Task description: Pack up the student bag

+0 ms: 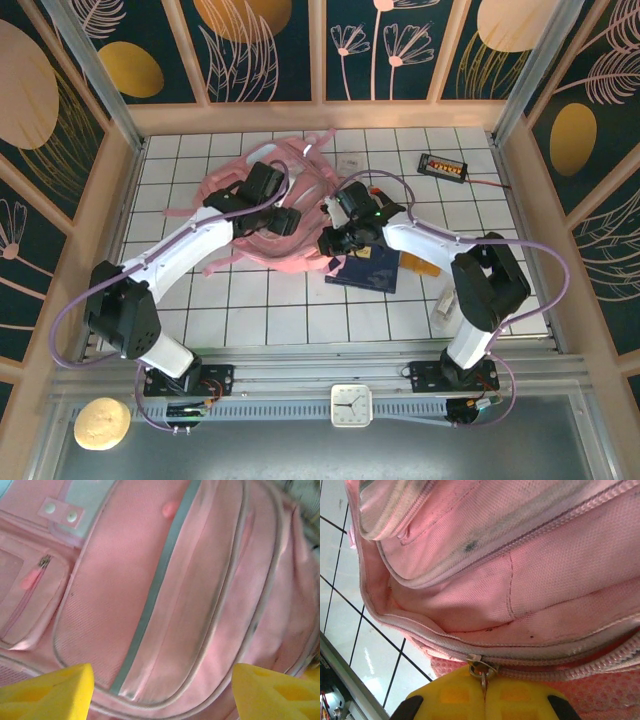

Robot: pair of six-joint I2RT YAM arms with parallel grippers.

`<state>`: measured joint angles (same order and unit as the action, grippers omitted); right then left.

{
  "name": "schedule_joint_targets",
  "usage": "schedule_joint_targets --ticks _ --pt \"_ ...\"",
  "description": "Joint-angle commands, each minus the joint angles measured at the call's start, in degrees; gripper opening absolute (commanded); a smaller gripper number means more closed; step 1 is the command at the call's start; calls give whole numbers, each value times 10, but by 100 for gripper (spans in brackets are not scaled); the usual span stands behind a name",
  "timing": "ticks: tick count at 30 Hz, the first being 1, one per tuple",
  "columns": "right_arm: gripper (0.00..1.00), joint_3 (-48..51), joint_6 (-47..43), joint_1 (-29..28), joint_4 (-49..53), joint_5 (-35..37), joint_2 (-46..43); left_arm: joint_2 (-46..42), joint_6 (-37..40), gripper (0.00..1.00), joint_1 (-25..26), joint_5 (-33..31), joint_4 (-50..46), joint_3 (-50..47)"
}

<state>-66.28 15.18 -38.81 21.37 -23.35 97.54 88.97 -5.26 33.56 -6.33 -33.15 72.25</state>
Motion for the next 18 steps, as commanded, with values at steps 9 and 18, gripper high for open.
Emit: schedule_joint_targets --ticks 9,18 --pt "0 -34 -22 1 7 -14 -7 62 95 69 2 32 38 -18" --pt "0 -30 -15 -4 4 -9 -13 143 108 36 2 -19 27 23"
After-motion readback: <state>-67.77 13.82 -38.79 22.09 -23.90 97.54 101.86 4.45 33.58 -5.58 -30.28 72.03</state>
